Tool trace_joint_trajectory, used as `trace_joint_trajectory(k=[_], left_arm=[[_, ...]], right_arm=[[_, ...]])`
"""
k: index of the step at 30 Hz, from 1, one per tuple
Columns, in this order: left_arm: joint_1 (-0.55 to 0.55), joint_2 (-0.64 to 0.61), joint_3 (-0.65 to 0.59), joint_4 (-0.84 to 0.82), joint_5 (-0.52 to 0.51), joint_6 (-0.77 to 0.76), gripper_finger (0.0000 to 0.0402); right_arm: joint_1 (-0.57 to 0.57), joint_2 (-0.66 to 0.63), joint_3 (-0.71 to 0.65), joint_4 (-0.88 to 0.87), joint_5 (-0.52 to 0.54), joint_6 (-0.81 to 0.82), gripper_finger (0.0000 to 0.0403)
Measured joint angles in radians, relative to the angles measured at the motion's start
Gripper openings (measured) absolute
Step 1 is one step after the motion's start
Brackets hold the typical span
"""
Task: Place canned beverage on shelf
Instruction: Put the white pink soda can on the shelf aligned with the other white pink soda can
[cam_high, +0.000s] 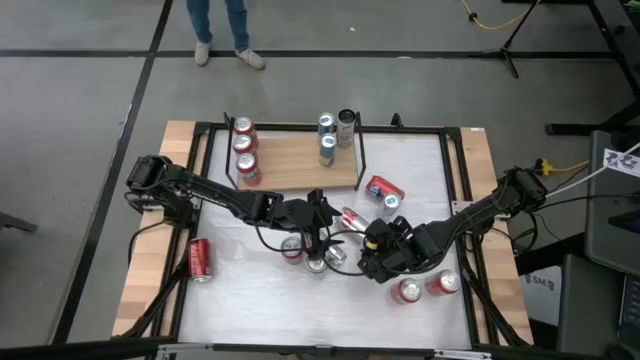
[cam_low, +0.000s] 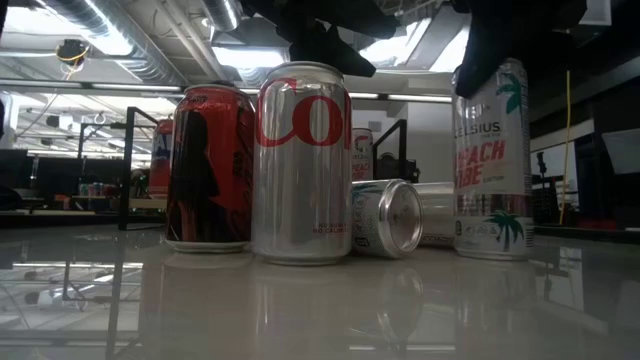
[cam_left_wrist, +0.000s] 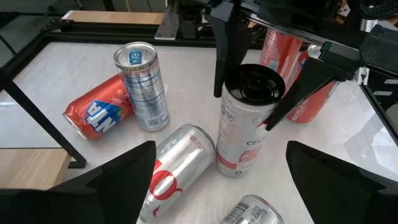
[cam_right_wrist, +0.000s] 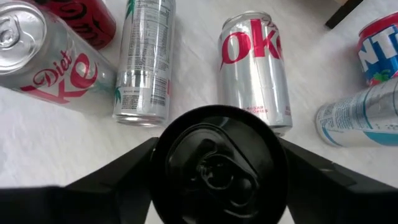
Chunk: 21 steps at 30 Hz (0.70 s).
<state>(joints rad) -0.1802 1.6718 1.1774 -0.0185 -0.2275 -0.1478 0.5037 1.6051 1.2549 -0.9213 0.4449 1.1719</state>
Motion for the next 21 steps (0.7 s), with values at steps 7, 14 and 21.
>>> trace_joint_trajectory(k=[7, 14, 21], left_arm=[[0.000, 0.000, 0.000, 0.001, 0.000, 0.000, 0.0352], [0.000, 0.000, 0.000, 0.004, 0.000, 0.000, 0.0352], [0.000, -0.073, 0.000, -0.044, 0.008, 0.000, 0.0352]], right_arm=[[0.000, -0.001, 0.000, 0.003, -0.008, -0.039, 0.0257], [-0.002, -0.002, 0.003, 0.008, -0.010, -0.152, 0.0244], [-0.036, -0.001, 0.089, -0.029, -0.048, -0.358, 0.0244]])
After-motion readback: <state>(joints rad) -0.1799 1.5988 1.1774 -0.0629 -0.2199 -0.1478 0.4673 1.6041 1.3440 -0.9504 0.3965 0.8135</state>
